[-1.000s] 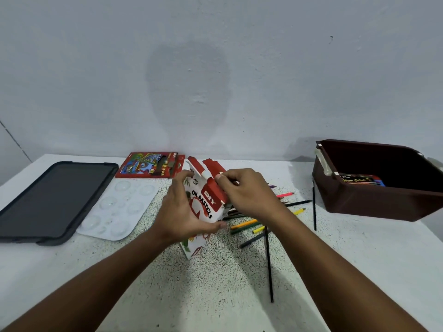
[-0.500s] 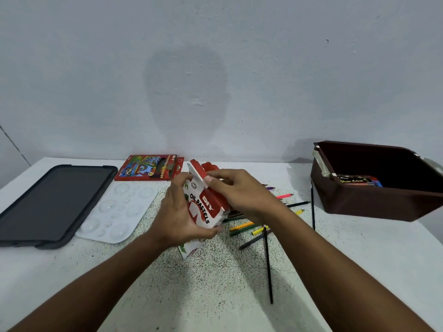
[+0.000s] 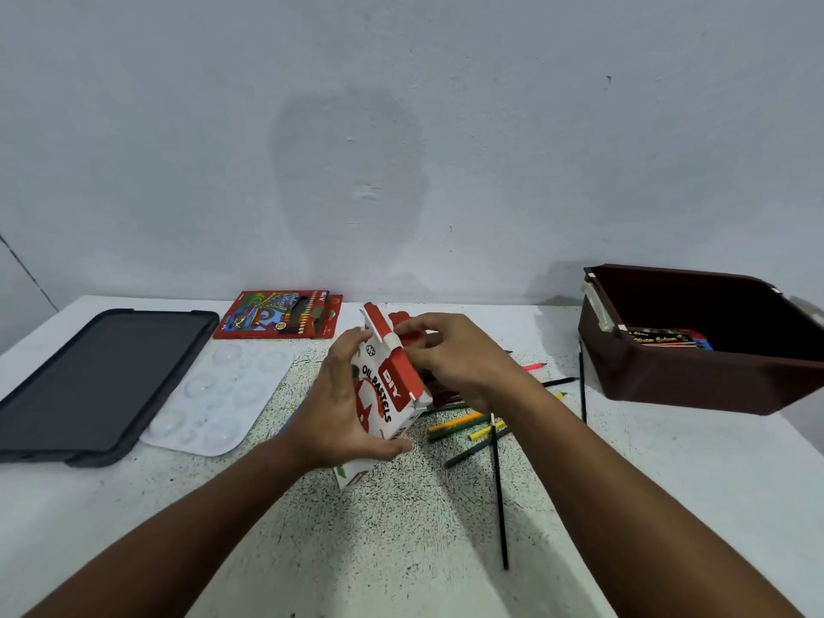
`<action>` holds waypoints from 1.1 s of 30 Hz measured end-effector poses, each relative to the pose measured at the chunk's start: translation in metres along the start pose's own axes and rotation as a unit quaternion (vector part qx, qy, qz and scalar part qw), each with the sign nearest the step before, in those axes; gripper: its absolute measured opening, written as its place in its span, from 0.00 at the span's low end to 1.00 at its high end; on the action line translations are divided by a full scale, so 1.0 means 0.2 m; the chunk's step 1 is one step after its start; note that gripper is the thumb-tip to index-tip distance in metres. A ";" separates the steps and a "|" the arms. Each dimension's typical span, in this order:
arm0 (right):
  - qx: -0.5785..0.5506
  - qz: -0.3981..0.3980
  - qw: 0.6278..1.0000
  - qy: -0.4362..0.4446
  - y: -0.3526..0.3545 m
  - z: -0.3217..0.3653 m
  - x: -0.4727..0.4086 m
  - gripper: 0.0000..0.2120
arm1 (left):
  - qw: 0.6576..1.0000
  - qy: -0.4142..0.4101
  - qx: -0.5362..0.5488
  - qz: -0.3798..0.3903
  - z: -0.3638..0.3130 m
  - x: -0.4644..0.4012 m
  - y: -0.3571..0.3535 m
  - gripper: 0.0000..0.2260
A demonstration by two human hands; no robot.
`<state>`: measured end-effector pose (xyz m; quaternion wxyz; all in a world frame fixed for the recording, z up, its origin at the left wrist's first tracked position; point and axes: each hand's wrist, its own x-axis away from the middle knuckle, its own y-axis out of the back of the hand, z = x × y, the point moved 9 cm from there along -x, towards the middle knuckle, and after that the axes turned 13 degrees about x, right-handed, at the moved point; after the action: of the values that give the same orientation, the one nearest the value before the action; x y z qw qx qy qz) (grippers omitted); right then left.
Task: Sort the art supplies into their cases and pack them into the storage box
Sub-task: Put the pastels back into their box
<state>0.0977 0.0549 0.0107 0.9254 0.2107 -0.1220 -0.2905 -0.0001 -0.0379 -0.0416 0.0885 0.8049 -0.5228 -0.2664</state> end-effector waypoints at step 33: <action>0.362 -0.117 0.920 0.087 0.07 0.19 0.10 0.10 | 0.984 -0.058 -0.153 -0.070 -0.17 -0.02 0.04 0.53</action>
<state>0.1076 0.0409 0.0535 0.7521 0.5690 -0.1123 -0.3131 0.0100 -0.0432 -0.0085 0.1609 0.7995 -0.4227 -0.3952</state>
